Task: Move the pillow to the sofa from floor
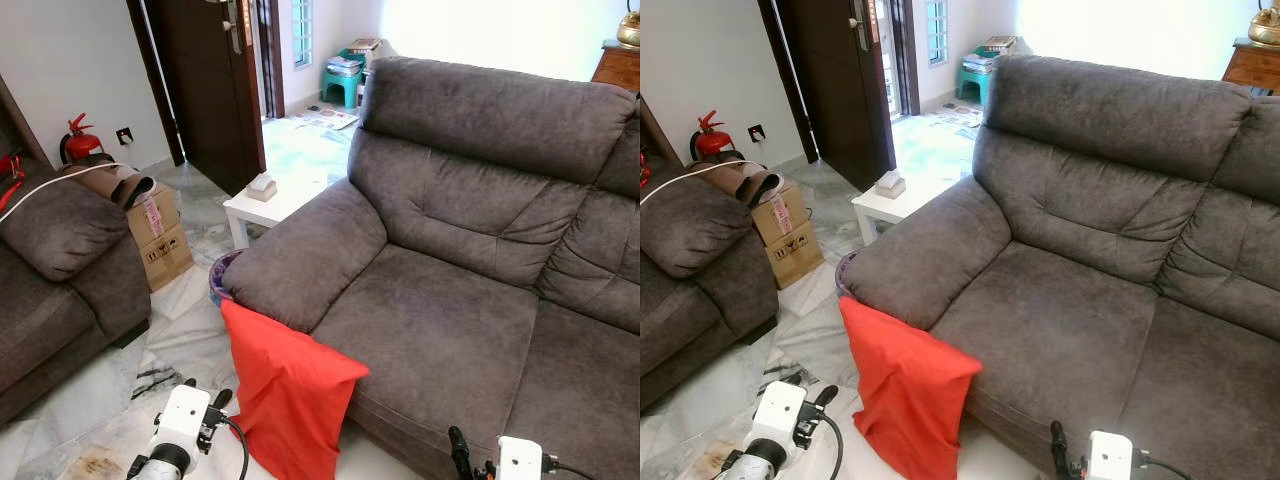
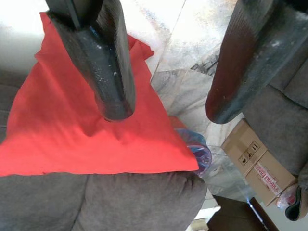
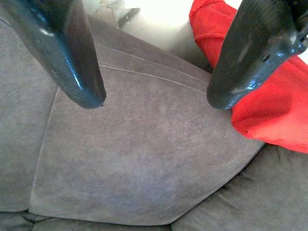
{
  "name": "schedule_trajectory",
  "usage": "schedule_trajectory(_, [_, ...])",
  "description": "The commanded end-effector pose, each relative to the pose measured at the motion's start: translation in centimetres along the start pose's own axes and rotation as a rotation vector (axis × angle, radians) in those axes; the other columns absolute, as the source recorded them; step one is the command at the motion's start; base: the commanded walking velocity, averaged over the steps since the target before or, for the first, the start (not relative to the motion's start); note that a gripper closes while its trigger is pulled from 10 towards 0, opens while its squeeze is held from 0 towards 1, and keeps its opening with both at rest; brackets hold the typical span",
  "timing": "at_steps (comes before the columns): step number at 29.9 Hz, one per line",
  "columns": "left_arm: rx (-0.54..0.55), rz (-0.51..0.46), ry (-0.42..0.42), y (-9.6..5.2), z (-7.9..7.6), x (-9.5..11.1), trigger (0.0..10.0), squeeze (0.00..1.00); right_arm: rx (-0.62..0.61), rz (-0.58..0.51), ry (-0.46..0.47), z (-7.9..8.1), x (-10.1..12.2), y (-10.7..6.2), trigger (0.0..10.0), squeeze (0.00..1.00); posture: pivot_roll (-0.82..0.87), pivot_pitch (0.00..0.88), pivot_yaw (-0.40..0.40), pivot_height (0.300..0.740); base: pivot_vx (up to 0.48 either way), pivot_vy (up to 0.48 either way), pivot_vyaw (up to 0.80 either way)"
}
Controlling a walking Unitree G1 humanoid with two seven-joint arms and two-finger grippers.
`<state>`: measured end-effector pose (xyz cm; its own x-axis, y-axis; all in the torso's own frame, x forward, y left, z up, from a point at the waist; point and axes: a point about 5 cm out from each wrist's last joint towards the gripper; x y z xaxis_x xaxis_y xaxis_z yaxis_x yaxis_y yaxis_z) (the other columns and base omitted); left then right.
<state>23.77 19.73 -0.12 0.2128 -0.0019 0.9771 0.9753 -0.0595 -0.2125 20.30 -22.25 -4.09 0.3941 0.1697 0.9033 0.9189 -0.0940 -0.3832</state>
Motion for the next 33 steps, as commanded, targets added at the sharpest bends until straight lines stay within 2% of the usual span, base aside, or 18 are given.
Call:
schedule_trajectory(1, [0.005, 0.016, -0.003, 0.10, 0.09, -0.15, 10.0, 0.00, 0.017, 0.009, 0.001, 0.36, 0.10, 0.25, 10.0, 0.00, -0.07, 0.000, 0.037, 0.740, 0.000, 0.000, 0.00])
schedule_trajectory(12, [-0.012, 0.052, -0.024, 0.02, 0.23, -0.61, 10.0, 0.00, 0.053, 0.010, -0.007, 0.77, 0.11, 0.30, 10.0, 0.00, -0.07, 0.000, 0.055, 0.740, 0.000, 0.000, 0.00])
schedule_trajectory(17, [-0.026, 0.052, -0.024, 0.26, -0.03, -0.51, 10.0, 0.00, 0.049, 0.000, -0.014, 0.54, 0.11, 0.20, 10.0, 0.00, -0.07, 0.000, 0.049, 0.740, 0.000, 0.000, 0.80])
schedule_trajectory(24, [0.000, 0.054, -0.025, 0.34, 0.37, -0.54, 10.0, 0.00, 0.048, -0.002, -0.006, 0.28, 0.06, 0.13, 10.0, 0.00, -0.06, 0.001, 0.042, 0.740, 0.000, 0.000, 0.80])
schedule_trajectory(33, [0.012, 0.049, -0.030, 0.27, 0.56, -0.55, 10.0, 0.00, 0.039, 0.013, 0.014, 0.21, -0.08, 0.14, 10.0, 0.00, -0.06, 0.020, 0.040, 0.740, 0.000, 0.000, 0.00])
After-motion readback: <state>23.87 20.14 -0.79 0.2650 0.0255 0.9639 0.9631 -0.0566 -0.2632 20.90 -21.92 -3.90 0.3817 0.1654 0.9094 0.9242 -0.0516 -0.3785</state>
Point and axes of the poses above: a point about 5 cm out from each wrist's last joint towards the gripper, its own y axis pointing out of the wrist towards the gripper, its own x axis along the axis of the wrist's last joint, z = x × y, and after that the axes turned 15 degrees about -y, right-handed
